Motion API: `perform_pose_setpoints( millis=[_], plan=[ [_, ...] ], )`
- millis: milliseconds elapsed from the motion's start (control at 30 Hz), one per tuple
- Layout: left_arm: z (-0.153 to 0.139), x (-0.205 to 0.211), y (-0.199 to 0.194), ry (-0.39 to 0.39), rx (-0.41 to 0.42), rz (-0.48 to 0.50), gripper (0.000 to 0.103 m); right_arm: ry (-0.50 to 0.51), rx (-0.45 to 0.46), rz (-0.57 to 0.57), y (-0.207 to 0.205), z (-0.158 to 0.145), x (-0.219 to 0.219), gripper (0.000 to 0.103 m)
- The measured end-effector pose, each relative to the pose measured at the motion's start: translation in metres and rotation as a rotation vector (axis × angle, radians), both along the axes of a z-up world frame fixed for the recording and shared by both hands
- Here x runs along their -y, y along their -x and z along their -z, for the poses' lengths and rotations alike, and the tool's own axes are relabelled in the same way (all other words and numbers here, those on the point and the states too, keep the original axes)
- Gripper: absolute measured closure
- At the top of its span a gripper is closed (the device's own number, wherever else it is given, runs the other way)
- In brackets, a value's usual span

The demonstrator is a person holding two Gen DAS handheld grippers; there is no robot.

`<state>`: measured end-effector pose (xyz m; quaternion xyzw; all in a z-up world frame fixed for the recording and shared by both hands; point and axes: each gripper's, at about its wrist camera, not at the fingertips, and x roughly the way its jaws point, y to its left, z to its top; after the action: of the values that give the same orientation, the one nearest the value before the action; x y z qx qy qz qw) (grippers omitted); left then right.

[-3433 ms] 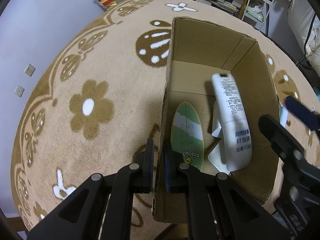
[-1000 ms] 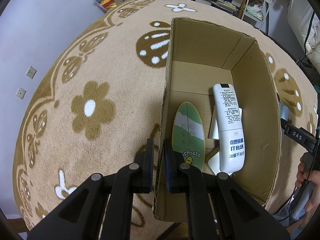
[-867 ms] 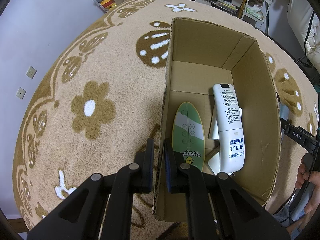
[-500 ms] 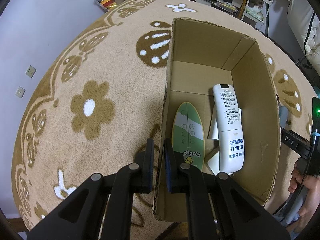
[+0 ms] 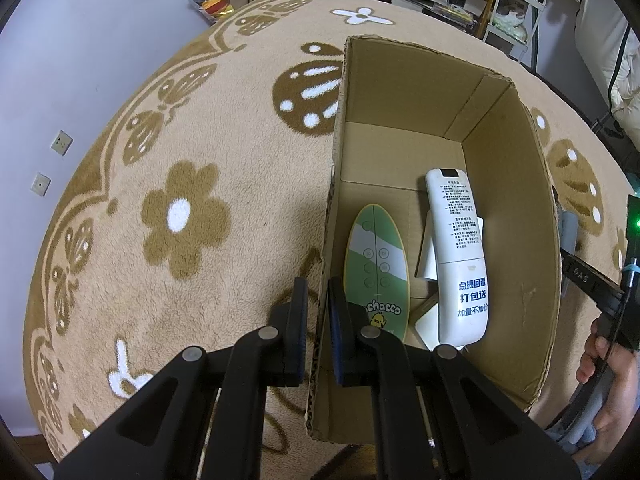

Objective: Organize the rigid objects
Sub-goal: 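Grasp the blue-grey power bank with the right gripper, then carry the power bank over the box with the right gripper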

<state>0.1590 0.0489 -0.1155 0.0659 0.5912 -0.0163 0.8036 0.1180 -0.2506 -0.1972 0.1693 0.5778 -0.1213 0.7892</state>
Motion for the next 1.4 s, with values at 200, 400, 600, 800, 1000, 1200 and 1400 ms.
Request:
perform_pose_setpoints(
  millis=[200, 400, 600, 800, 1000, 1200, 1400],
  plan=[
    [0.000, 0.000, 0.000, 0.000, 0.000, 0.000, 0.093, -0.044, 0.028, 0.001, 0.002, -0.006, 0.022, 0.074],
    [0.000, 0.000, 0.000, 0.000, 0.000, 0.000, 0.093, 0.008, 0.063, 0.010, 0.005, -0.025, 0.027, 0.074],
    [-0.001, -0.001, -0.001, 0.006, -0.003, -0.003, 0.093, 0.048, 0.160, 0.038, 0.006, -0.057, 0.029, 0.074],
    [-0.001, -0.001, -0.001, 0.007, -0.002, 0.000, 0.094, 0.027, 0.232, -0.043, 0.001, -0.086, 0.007, 0.074],
    [-0.001, -0.002, -0.001, 0.014, -0.003, -0.001, 0.095, 0.034, 0.301, -0.157, -0.005, -0.110, -0.033, 0.074],
    [-0.001, -0.002, -0.001, 0.016, -0.004, -0.002, 0.095, 0.053, 0.400, -0.246, 0.003, -0.141, -0.069, 0.074],
    [-0.001, -0.002, -0.002, 0.014, -0.004, 0.000, 0.095, -0.012, 0.440, -0.296, 0.006, -0.149, -0.088, 0.074]
  ],
)
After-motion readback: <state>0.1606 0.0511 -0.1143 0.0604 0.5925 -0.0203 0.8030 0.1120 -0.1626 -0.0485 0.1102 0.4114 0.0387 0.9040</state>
